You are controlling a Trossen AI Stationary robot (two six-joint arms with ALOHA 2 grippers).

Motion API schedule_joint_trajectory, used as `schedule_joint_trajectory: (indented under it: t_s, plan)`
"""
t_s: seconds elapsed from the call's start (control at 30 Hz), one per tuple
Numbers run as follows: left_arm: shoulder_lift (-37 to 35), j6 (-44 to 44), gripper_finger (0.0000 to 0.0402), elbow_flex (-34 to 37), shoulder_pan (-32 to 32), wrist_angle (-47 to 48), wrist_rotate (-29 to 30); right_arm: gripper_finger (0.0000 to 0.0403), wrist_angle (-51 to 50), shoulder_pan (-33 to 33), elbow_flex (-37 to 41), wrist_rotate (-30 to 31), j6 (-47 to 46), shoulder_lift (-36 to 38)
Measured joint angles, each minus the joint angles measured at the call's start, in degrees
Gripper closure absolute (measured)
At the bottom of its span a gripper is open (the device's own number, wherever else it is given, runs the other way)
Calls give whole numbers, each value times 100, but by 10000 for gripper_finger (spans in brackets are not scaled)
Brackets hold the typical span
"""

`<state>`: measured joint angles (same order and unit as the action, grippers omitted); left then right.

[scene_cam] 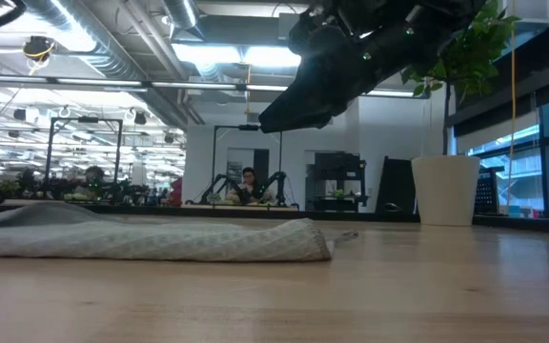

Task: Roll microfiber towels into tight, uniform cylinder then place into a basket
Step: Fold the gray towel

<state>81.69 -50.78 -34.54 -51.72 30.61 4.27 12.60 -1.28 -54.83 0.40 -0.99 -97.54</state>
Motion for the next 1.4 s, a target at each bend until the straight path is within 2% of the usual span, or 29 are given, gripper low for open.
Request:
schedule_joint_trajectory:
  t_s: [0.13,0.37,0.87,1.03,1.23,1.4]
  plan:
    - [6,9,307,8,-132,2,290,223,0,0,0,0,0,0]
    - [7,187,313,9,-242,29,381,223,0,0,0,0,0,0]
    - [4,181,398,-54,-254,223,437,223,1,-1,0,0,2,0]
    - [35,186,398,-349,-256,512,260,223,3,0,0,0,6,0]
    - [30,181,399,-791,-226,1211,302,223,7,0,0,0,20,0]
    - [19,172,398,-942,-131,1401,328,223,11,0,0,0,20,0]
